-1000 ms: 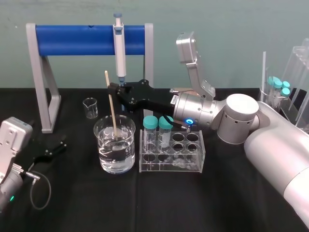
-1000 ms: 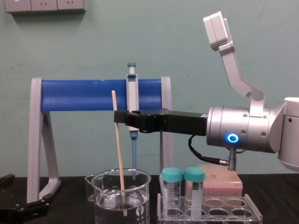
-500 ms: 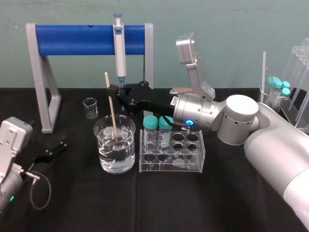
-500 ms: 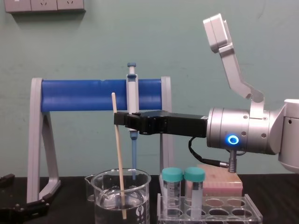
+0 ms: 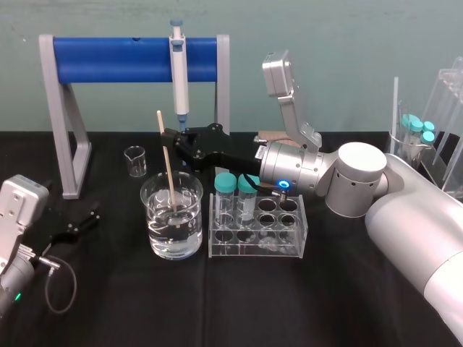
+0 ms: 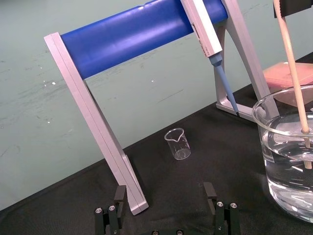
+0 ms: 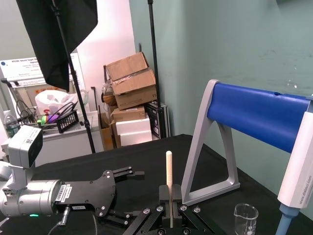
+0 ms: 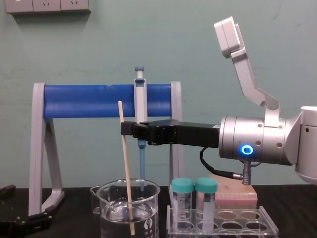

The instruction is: Hold the thermometer with one hand and immerse one end into the beaker, then reinsert it into the test tube rack.

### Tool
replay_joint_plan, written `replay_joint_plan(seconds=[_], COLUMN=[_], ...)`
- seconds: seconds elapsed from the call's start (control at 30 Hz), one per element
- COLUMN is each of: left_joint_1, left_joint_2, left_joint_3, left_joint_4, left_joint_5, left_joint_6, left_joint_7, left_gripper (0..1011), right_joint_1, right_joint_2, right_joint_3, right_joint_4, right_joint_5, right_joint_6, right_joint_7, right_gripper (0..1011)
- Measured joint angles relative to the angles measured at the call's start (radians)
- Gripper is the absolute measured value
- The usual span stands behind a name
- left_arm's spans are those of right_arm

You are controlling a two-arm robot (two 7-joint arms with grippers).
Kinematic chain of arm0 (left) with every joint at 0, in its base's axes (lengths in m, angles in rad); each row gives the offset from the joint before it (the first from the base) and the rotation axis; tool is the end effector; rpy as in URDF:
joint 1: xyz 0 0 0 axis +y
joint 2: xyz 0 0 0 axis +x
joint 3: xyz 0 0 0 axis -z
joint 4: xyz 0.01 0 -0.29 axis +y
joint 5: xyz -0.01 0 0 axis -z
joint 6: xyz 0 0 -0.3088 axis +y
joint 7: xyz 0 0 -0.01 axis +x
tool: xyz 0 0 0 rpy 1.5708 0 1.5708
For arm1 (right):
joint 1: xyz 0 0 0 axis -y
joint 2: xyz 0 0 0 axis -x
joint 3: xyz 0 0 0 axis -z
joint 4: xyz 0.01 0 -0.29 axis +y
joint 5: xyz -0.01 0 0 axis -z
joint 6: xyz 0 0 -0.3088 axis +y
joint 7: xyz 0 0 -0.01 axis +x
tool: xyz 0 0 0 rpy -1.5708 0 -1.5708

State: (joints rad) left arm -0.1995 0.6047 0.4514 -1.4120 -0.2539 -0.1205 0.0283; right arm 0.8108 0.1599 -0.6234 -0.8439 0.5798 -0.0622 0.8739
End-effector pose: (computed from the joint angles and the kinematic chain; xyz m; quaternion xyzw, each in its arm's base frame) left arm 0.3581 0.0827 -0.3023 0.1415 -0.1325 0.5799 0.7913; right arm 0.5159 0.0581 -0.2191 0.0183 0.0092 -0.1829 0.9829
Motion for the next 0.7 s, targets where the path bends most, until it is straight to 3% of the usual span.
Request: replay_joint_plan(seconds=[0.7], left_joint_1=[0.000], left_joint_2=[0.000], left_joint_3=[0.000], left_joint_4=[0.000], left_joint_5=[0.000], left_joint_6=[0.000], left_joint_7=[0.000], left_gripper=[1004], right_joint_1=[0.000], right_joint_2=[0.001], right_joint_3=[0.000], right_joint_4=[-0.002], right_joint_5=[0.001], right_joint_6=[-0.004], right_joint_7=[-0.001], right_gripper=[33])
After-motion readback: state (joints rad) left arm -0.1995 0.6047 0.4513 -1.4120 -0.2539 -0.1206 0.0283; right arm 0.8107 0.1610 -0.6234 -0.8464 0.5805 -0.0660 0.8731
